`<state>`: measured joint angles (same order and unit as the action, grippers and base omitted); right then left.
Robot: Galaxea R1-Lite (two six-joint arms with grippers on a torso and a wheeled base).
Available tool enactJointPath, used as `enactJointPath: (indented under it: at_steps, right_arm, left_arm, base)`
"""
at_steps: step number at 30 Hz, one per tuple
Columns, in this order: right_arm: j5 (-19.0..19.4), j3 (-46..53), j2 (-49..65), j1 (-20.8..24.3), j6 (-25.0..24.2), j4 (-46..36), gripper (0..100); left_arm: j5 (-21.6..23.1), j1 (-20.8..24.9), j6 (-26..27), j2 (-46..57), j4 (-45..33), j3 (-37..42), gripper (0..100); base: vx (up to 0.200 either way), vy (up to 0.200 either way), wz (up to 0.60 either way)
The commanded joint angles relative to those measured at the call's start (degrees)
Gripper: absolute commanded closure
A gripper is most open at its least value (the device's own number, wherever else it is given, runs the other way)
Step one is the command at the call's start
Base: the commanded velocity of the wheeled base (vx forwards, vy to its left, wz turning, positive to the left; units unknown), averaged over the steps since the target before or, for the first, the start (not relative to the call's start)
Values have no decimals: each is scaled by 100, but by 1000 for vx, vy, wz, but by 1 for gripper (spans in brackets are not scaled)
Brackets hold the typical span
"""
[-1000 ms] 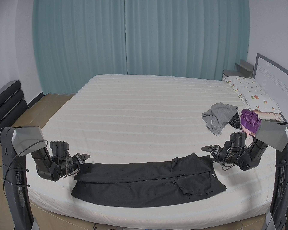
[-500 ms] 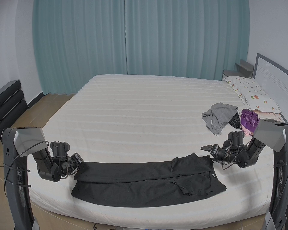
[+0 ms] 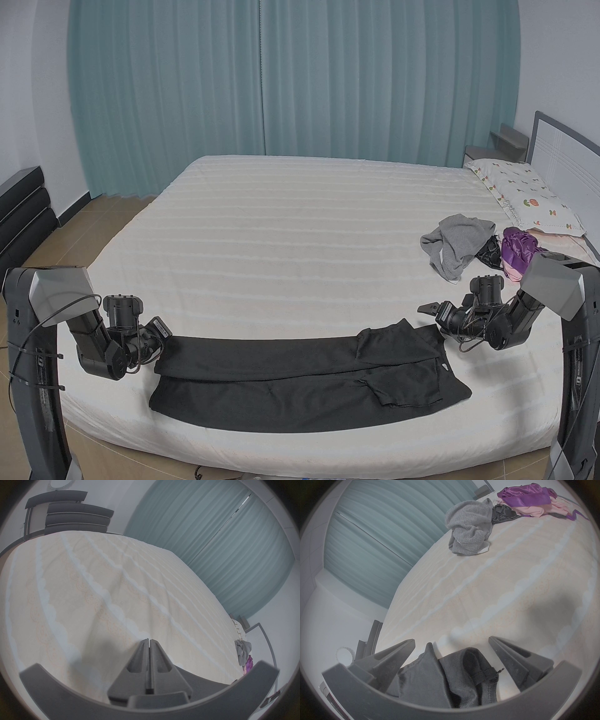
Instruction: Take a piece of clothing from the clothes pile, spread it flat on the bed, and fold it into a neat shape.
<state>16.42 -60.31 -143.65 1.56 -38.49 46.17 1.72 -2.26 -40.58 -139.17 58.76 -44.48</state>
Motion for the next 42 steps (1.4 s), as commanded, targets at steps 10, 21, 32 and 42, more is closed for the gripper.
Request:
enactJointPath:
  at_steps: [10,21,32,42]
  right_arm:
    - [10,72,-31,11,8,-11,100]
    - [-253,1,-31,-86,43,15,100]
    - [-218,98,13,-86,60,59,0]
    - [406,1126,1155,196,78,595,0]
  left_arm:
    - [-5,6,-2,-14,4,10,100]
    - [4,6,-2,-14,4,10,100]
    - [13,6,-20,12,-5,54,0]
    - [65,-205,-468,162,-5,203,0]
  base:
    - [0,0,0]
    - [0,0,0]
    - [0,0,0]
    - [0,0,0]
